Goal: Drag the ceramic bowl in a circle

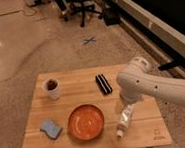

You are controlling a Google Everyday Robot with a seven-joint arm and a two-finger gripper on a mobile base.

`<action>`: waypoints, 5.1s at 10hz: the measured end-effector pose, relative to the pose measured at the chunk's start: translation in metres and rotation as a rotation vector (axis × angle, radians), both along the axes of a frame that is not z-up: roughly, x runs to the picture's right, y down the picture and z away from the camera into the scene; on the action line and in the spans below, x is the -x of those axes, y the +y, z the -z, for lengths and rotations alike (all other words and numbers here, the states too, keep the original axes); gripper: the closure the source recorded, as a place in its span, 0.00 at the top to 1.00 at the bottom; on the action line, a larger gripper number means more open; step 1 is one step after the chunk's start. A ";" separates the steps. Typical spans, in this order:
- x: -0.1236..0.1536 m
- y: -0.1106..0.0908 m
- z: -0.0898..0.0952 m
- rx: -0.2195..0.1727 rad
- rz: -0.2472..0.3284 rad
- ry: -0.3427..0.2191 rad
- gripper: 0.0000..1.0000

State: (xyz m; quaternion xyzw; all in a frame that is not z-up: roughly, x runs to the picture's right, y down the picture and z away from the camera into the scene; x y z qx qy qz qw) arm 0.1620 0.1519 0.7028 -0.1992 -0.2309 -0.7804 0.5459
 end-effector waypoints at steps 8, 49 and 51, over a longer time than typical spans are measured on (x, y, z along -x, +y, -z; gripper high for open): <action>0.000 0.001 0.000 0.001 0.001 0.000 0.80; 0.008 0.008 -0.136 0.145 0.001 0.039 0.05; -0.003 0.034 -0.099 0.175 0.021 0.002 0.05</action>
